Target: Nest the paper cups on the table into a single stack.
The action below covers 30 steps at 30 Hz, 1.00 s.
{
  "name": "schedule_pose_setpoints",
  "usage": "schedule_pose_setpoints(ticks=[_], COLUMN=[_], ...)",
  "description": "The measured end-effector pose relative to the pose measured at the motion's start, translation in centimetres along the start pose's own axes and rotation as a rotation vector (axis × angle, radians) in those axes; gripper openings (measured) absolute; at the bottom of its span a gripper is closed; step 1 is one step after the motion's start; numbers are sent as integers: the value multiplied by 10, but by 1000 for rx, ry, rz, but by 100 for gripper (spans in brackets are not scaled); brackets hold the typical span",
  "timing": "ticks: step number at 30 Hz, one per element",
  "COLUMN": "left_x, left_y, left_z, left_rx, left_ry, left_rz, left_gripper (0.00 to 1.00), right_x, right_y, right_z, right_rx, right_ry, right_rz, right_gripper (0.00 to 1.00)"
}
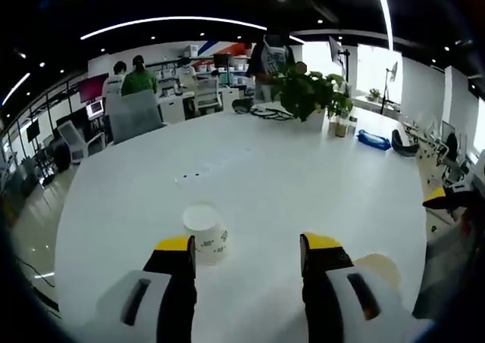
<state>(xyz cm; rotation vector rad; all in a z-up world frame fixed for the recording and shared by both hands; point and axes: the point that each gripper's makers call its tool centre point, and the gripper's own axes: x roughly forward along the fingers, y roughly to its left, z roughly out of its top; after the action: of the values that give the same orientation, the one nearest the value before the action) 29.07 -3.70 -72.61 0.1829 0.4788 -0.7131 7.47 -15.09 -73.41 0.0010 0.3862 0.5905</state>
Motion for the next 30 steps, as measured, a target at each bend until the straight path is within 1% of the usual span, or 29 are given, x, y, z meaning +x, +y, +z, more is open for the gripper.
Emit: schedule_pose_setpoints(ticks=[1,3,6,9,13,14,17,20,22,25,27,28,29,30], left_x=[2,3,11,16,27,34,43,49,56,62,68,70,72,78], left_y=[4,5,12,14,19,24,28,32,37,39,45,44,44,48], left_z=[0,1,2,4,4,1,1,1,1,3,3,4,4,1], left_rx=[1,7,11,12,4,3,-4,17,20,-2,-8,-10,-15,-24], left_ry=[0,-7,-3,-6,-9,-6,-7,-9,-15,-33,-36,-41,-40,-39], left_rz=[2,8,18,23,18,18,19,32,31,19,20,15,12,10], left_gripper=[54,55,55,55,54,55,58,62,61,61,60,59,58,58], right_x=[-1,-2,-6,-8,-7,-6,-6,-6,-6,-6,-6,-6,-5,-5], right_y=[-4,-10,-22,-28,-27,-27,-25,-26,-27,-28,-28,-28,-28,-28], right_z=[1,4,9,11,9,8,6,5,4,3,2,2,1,1], right_rx=[21,51,88,101,109,100,93,98,102,106,106,107,108,109], right_ry=[-8,-23,-51,-65,-56,-49,-37,-32,-31,-26,-23,-21,-18,-16], right_rz=[-11,-31,-81,-102,-102,-101,-96,-102,-106,-106,-107,-107,-107,-107], right_gripper=[98,98,98,99,98,98,98,98,97,97,97,97,97,96])
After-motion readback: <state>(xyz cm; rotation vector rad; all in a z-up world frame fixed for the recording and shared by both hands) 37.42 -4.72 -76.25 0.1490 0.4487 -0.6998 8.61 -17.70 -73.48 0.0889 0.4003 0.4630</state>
